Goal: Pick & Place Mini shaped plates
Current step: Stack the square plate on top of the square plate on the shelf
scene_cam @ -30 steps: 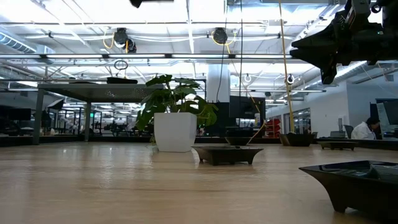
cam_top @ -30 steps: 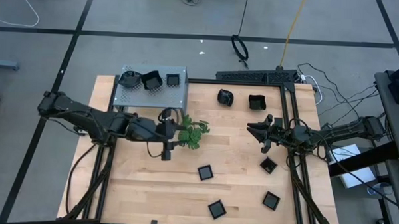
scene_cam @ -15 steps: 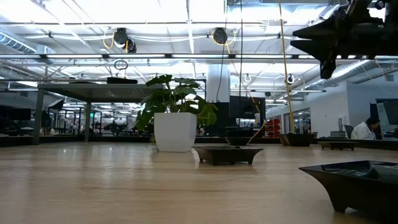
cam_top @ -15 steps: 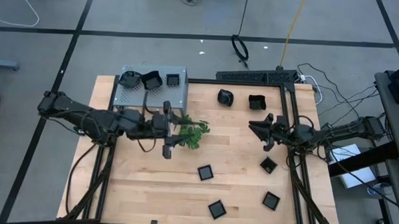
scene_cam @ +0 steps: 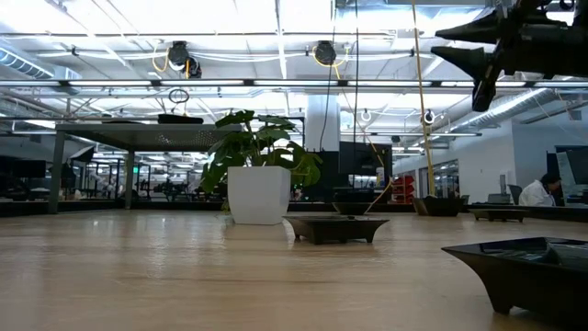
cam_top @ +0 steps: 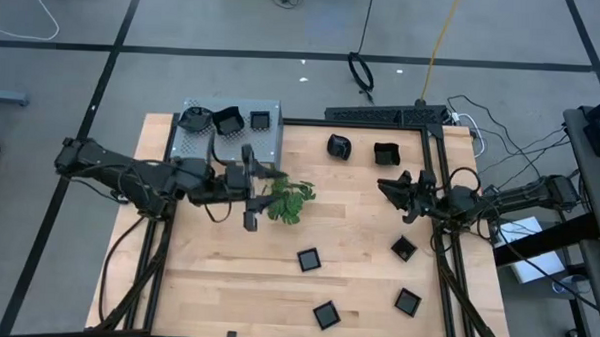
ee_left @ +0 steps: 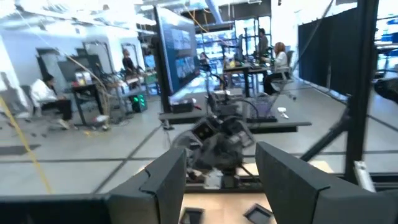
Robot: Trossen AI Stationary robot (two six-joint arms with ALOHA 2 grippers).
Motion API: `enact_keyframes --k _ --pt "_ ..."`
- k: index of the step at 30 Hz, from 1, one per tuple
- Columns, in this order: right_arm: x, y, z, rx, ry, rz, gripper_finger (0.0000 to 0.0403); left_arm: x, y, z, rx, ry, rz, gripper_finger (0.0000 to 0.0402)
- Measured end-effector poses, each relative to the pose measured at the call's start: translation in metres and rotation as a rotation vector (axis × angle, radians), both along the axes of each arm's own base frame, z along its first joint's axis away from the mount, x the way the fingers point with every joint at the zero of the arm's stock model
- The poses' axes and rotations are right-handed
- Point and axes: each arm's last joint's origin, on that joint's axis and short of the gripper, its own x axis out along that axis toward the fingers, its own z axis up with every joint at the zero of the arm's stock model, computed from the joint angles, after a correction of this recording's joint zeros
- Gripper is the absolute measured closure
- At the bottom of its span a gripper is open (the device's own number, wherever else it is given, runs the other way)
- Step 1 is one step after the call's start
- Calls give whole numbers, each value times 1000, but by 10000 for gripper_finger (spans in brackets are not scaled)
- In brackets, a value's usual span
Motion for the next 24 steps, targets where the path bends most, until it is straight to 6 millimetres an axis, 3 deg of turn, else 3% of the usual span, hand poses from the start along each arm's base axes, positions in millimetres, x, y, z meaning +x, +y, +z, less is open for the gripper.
enact_keyframes --k 5,13,24 --pt "0 -1 0 14 -4 -39 314 2 4 -1 -7 -3 14 204" --pt "-1 -5 17 -17 -58 -108 311 2 2 0 -191 -38 -12 204" --pt "16 -6 46 -260 466 -126 271 0 -8 1 -363 -55 -69 204"
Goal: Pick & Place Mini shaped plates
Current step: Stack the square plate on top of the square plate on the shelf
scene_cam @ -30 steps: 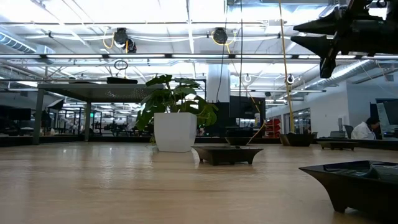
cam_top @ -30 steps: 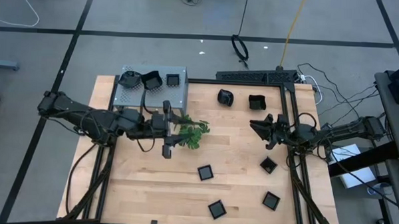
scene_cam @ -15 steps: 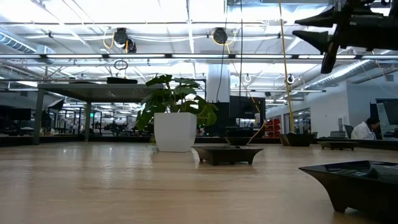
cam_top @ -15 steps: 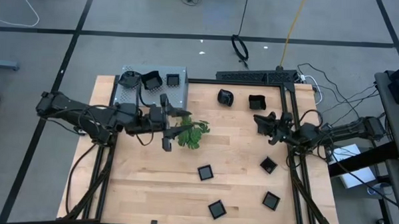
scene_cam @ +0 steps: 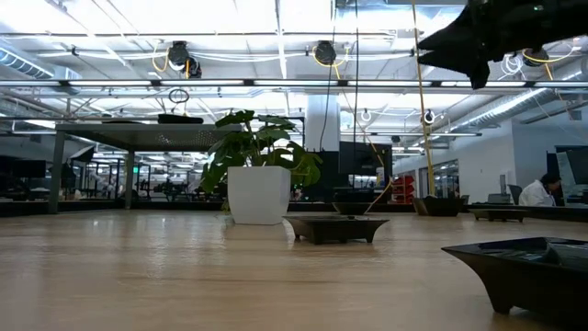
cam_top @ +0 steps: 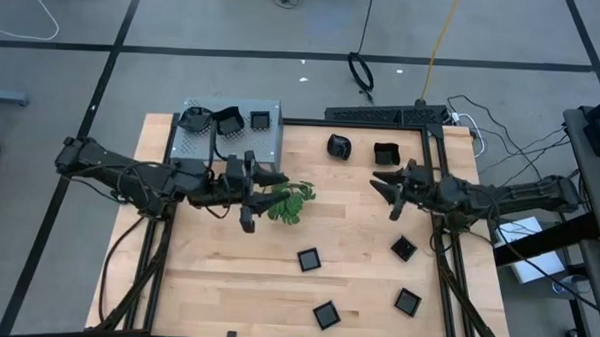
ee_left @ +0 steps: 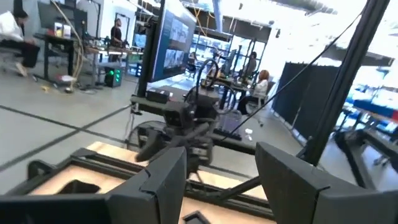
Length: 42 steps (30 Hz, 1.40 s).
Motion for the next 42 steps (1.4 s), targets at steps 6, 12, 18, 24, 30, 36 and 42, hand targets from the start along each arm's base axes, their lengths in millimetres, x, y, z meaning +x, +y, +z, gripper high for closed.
enact_keyframes --k 6,12,18,24,30,36,42 --pt "10 -6 15 -24 191 -49 246 -4 -9 11 -47 -112 -41 204" --pt "31 -17 18 62 320 -135 238 -8 -13 17 3 -165 -45 204" --pt "49 -20 3 76 496 -54 239 1 -15 -5 54 26 -53 204" --pt "56 -18 -6 122 644 29 238 25 -15 -46 56 269 -70 204" --pt "50 -18 -2 78 840 56 238 53 -28 -89 65 418 -268 204" --pt "45 -16 -5 102 908 109 238 71 -52 -135 75 559 -373 204" --pt "42 -15 -7 117 941 128 238 97 -77 -159 120 723 -427 204"
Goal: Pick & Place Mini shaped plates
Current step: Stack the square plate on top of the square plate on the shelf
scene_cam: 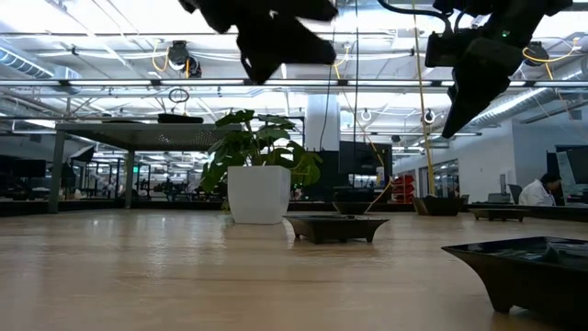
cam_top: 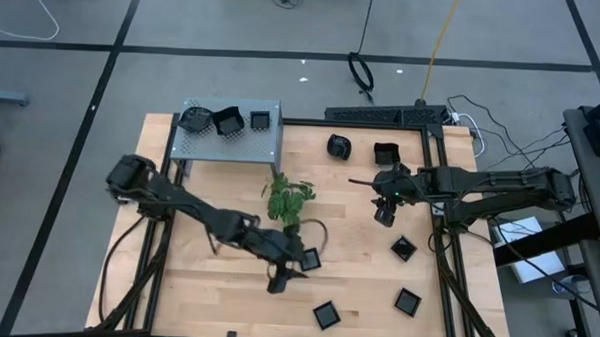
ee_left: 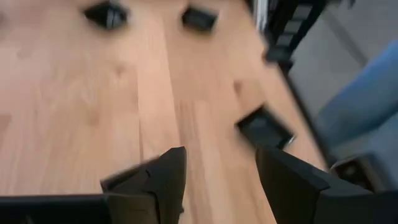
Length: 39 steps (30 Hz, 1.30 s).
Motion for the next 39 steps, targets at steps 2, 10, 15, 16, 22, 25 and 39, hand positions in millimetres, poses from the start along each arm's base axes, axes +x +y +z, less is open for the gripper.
enact_keyframes --k 2,10,15,16,22,25,39 --pt "0 0 0 0 3 0 238 10 -6 -6 56 79 -11 204" --pt "0 0 0 -22 11 34 238 40 -19 -30 303 289 -81 204" --pt "0 0 0 -23 11 33 238 50 -19 -40 408 280 -56 204" --pt "0 0 0 -23 10 33 238 50 -19 -42 404 287 -42 204" --pt "0 0 0 -23 11 33 238 54 -20 -47 284 293 72 204" --pt "0 0 0 -23 10 33 238 57 -24 -54 250 287 98 204" --pt "1 0 0 -28 -2 39 238 49 -22 -82 309 445 188 204"
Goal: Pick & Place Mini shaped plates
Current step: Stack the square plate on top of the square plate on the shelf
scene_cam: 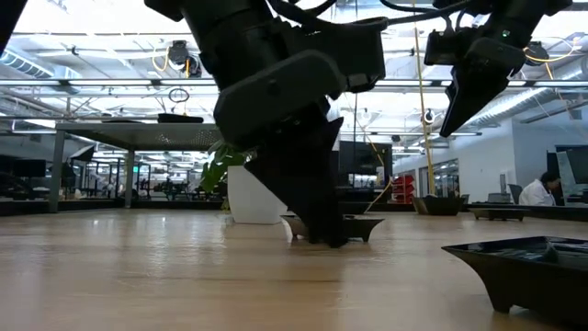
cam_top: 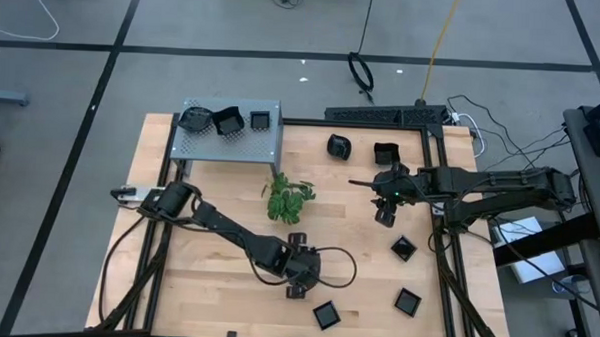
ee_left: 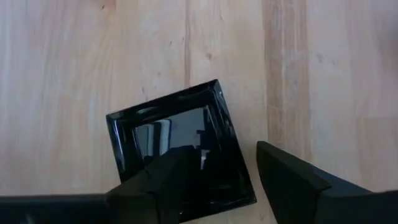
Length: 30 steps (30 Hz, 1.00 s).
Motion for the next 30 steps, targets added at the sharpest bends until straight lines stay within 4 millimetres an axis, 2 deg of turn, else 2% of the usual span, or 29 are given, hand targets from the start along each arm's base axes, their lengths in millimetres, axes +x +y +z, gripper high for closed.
enact_keyframes --k 5,12,14,18,21,26,30 --pt "1 0 1 -1 -13 0 238 -1 -2 0 -25 9 12 242" --pt "2 0 2 -2 -32 0 238 -3 -9 0 -43 10 -14 370" --pt "2 0 2 -2 -31 0 238 -3 -10 1 -60 4 -21 391" --pt "2 0 2 -2 -31 0 238 -1 -13 8 -69 -40 -80 377" --pt "2 0 2 -2 -31 0 238 -1 -16 22 -70 -96 -141 374" --pt "3 0 2 -2 -39 0 238 -3 -12 58 -37 -215 -177 397" --pt "4 0 2 -2 -48 0 238 -7 -4 93 24 -328 -172 389"
